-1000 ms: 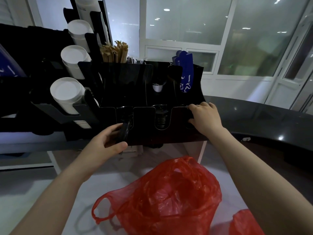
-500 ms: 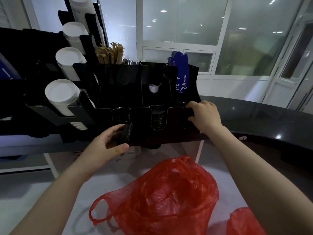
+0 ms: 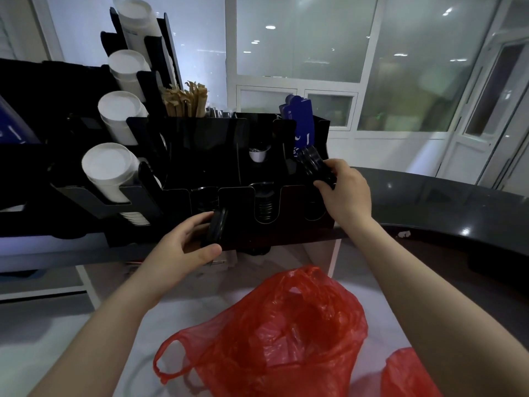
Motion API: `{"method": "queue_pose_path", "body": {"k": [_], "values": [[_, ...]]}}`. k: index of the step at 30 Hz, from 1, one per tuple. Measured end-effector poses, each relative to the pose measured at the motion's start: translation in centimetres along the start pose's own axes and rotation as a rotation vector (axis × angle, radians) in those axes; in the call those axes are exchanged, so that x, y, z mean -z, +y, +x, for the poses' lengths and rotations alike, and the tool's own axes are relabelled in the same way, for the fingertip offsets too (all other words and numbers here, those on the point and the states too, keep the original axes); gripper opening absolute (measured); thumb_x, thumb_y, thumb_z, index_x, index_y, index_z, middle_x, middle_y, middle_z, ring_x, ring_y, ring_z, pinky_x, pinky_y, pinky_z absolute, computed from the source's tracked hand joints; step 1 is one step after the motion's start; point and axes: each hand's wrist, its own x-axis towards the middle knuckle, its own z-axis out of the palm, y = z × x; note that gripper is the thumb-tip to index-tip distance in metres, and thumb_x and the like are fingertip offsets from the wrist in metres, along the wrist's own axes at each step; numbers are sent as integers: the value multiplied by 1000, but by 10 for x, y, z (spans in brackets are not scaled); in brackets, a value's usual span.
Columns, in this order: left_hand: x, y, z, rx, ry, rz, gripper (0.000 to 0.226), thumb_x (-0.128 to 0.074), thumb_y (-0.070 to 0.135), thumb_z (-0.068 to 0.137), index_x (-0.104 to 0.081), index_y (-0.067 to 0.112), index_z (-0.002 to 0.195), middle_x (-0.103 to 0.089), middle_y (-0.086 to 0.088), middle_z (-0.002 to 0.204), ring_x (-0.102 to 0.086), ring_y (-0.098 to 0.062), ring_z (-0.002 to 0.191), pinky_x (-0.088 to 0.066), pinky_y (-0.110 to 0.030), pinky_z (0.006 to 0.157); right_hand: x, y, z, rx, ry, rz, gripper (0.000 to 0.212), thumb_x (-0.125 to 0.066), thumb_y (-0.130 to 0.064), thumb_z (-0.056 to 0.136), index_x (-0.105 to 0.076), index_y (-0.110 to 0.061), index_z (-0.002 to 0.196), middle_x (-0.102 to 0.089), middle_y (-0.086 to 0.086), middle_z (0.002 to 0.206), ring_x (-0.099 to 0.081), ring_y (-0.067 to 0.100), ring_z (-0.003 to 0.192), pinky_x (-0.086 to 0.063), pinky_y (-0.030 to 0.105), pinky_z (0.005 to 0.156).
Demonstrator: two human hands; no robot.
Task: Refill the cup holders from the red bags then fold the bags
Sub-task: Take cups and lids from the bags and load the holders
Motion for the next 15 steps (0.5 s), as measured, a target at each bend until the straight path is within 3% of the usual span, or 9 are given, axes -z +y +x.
{"method": "queue_pose_path", "body": {"k": [7, 11, 15], "values": [[14, 5, -17, -11, 37, 12, 53, -74, 46, 64, -52, 64, 109, -60, 32, 113, -54, 14, 106, -44, -2, 73, 9, -44, -28, 149, 80, 126, 44, -70, -23, 85, -56, -19, 126, -65, -1, 114, -57, 16, 107, -37, 21, 86], [35, -3, -30, 19, 105, -9, 57, -79, 44, 63, -53, 58, 111, -60, 25, 118, -55, 7, 111, -45, -16, 88, 3, -93, -50, 270, 59, 204, 45, -73, -21, 83, -57, -17, 125, -64, -4, 112, -57, 11, 102, -40, 21, 85], [63, -6, -47, 27, 172, -18, 59, -80, 33, 66, -52, 49, 115, -64, 23, 115, -58, 3, 110, -48, -17, 86, -6, -140, -72, 357, 29, 285, 46, -75, -16, 81, -59, -14, 124, -53, -16, 106, -50, 1, 100, -40, 17, 86]]}}
